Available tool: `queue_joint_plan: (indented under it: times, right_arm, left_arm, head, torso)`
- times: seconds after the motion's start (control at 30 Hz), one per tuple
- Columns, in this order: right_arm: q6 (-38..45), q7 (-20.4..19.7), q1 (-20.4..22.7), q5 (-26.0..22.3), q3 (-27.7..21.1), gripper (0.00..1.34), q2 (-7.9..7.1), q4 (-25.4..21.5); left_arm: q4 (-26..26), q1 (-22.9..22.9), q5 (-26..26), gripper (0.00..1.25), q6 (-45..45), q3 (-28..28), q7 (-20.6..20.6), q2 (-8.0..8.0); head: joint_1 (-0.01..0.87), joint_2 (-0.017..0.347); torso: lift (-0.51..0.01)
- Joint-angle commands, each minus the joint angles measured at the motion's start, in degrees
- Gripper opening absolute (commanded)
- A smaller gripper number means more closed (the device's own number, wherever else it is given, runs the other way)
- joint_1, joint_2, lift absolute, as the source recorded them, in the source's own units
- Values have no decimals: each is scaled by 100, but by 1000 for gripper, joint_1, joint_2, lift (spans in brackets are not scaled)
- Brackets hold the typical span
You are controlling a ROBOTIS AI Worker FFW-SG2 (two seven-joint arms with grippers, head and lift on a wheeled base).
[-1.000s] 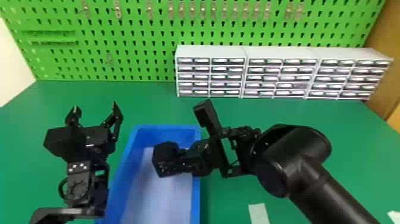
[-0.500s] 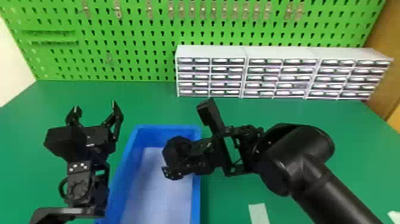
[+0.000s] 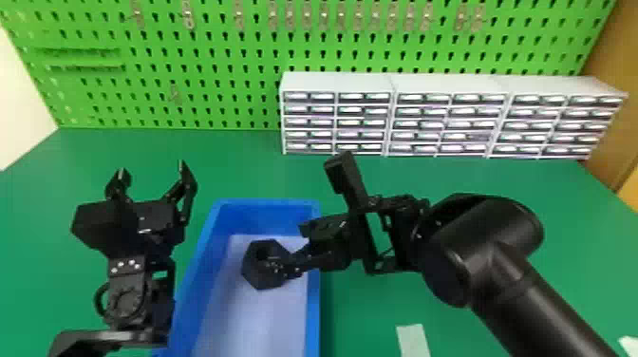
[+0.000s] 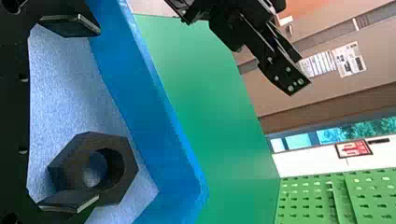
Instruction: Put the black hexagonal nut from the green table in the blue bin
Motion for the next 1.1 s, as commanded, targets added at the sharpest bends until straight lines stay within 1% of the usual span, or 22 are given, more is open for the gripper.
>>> queue_joint_plan:
  times: [0.0,0.13,0.27,0.47,0.73,0.93,1.07]
  right_arm:
    - [19,1,36,142,-278,1261,2,-3]
    - [19,9,151,274,-726,1261,46,-20]
    - [19,9,274,573,-1271,1261,134,-152]
    - [-121,1,353,1030,-1781,1261,204,-345]
    - [-447,-43,441,1390,-2062,1261,266,-486]
    - [-631,-377,564,1390,-2141,1261,292,-600]
    - [-904,-746,687,1171,-2212,1261,319,-644]
  left_arm:
    - [0,2,3,879,3,1,1,0]
    - [0,2,3,879,3,-8,1,0]
    - [0,19,-6,879,3,-8,1,0]
    - [0,19,-15,881,12,-17,9,0]
    - [0,28,-41,879,29,-43,9,0]
    - [0,28,-41,881,38,-69,9,0]
    - [0,28,-41,879,47,-69,9,0]
  head:
    - [657,57]
    - [657,57]
    - [657,57]
    - [657,57]
    - [657,57]
    - [657,57]
    - [657,57]
  torso:
    - [-95]
    - [-95]
    - [-95]
    - [-95]
    - [-95]
    - [-95]
    - [-95]
